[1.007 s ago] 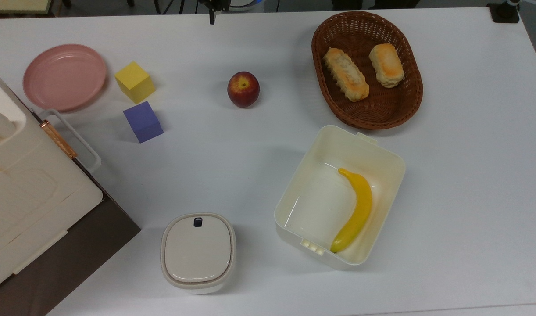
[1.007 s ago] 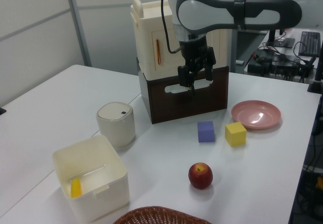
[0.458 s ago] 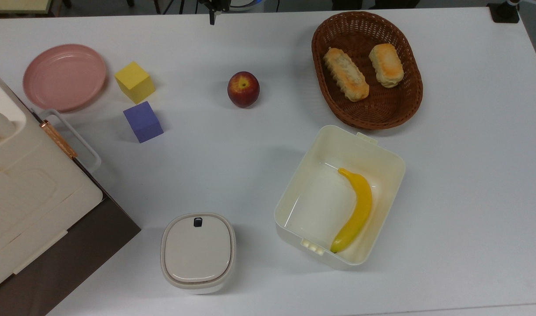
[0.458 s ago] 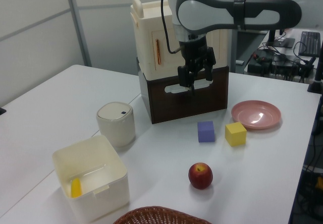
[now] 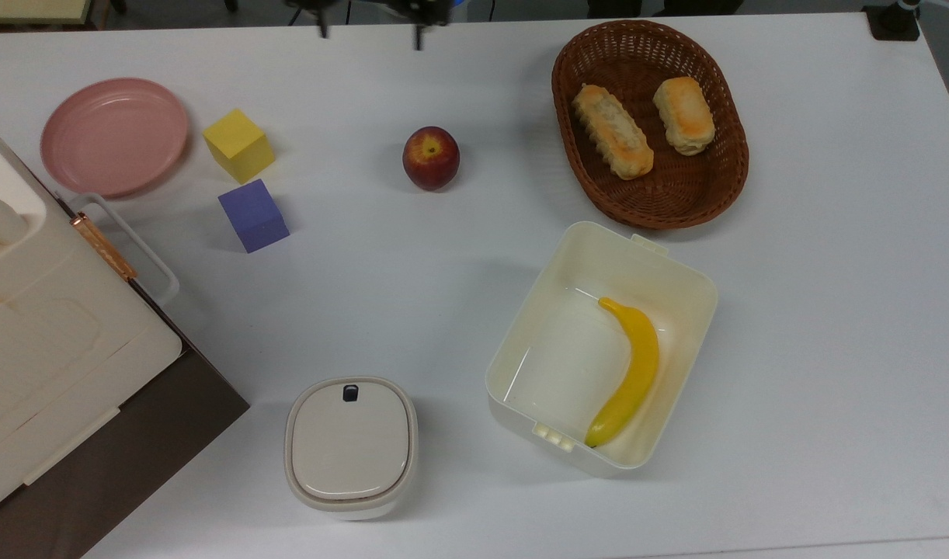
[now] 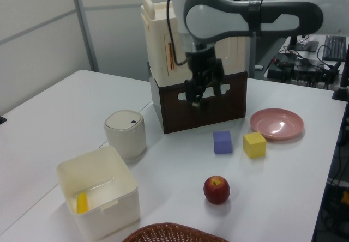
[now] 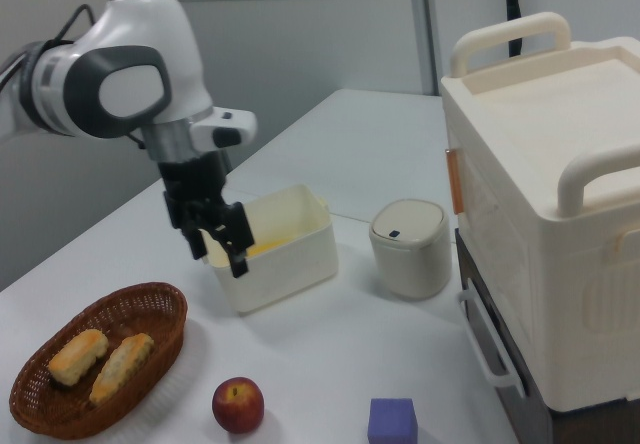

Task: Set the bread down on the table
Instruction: 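Move the gripper over the wicker basket toward the shorter bread roll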

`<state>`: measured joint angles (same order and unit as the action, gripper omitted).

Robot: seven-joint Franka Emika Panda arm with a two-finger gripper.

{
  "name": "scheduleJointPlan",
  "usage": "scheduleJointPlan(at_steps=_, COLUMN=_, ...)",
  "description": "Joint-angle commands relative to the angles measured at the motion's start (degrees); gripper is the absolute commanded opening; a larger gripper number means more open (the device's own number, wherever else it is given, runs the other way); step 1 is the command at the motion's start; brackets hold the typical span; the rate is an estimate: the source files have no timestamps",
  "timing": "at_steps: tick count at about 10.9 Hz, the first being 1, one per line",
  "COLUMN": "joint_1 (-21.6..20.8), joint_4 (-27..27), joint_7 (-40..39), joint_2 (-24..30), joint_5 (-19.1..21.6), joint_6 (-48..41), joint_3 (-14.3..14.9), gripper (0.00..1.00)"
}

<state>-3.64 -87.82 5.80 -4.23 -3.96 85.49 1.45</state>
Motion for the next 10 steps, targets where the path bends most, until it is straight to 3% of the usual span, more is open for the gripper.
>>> scheduleJointPlan(at_steps=1, joint_1=-8.38, joint_4=-2.88, joint_7=0.44, joint_2=0.54, joint_5=2.46, joint_6=1.7, joint_3=0.04, gripper=1.0)
scheduleJointPlan(at_steps=5, joint_1=-17.34, joint_4=-4.55, joint_7=3.24, joint_2=0.19, joint_5=8.52, joint_6=1.35, joint_3=0.04, gripper=1.0)
scheduleJointPlan(at_steps=10, joint_1=-27.72, joint_4=-6.49, joint_7=11.69, joint_2=-3.4, joint_5=10.46, joint_6=1.79, joint_3=-0.04, gripper=1.0)
